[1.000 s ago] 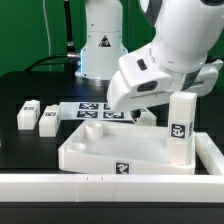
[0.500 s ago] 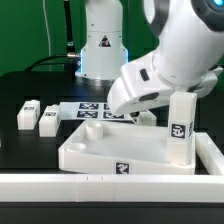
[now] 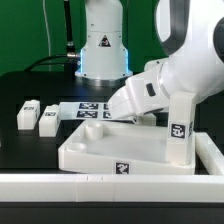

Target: Assemble desk

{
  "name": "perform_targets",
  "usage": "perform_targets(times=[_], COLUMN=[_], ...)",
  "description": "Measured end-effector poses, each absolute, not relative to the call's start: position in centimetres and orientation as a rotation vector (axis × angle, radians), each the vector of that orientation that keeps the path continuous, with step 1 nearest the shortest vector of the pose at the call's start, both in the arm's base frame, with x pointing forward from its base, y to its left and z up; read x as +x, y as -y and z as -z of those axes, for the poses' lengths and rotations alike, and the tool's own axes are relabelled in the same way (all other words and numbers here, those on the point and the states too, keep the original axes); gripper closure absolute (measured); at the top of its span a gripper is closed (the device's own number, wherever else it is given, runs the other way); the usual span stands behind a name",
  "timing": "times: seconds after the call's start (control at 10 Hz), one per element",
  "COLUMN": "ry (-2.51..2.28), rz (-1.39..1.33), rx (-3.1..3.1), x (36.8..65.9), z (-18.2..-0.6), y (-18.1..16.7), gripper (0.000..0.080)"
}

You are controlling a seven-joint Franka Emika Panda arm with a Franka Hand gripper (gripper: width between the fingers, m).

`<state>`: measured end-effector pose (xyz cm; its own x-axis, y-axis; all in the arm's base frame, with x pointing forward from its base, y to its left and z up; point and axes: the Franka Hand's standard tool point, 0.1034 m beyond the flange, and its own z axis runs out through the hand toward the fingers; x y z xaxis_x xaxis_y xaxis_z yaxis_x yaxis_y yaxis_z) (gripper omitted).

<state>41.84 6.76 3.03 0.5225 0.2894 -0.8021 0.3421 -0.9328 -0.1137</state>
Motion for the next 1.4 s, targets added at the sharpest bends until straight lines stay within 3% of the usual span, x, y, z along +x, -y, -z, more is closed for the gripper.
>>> perform_targets(times=[0.3,0.6,1.4], ry=[-0.556,-0.457,-0.419], rz=[1.4,1.343,1.409], rx=[2.691,2.701,2.662], x=[41.8,41.0,40.6], z=[-2.8,-1.5,-1.8], y=[-6.7,-6.4,-6.1], gripper=[0.0151,0.0151,0.0151])
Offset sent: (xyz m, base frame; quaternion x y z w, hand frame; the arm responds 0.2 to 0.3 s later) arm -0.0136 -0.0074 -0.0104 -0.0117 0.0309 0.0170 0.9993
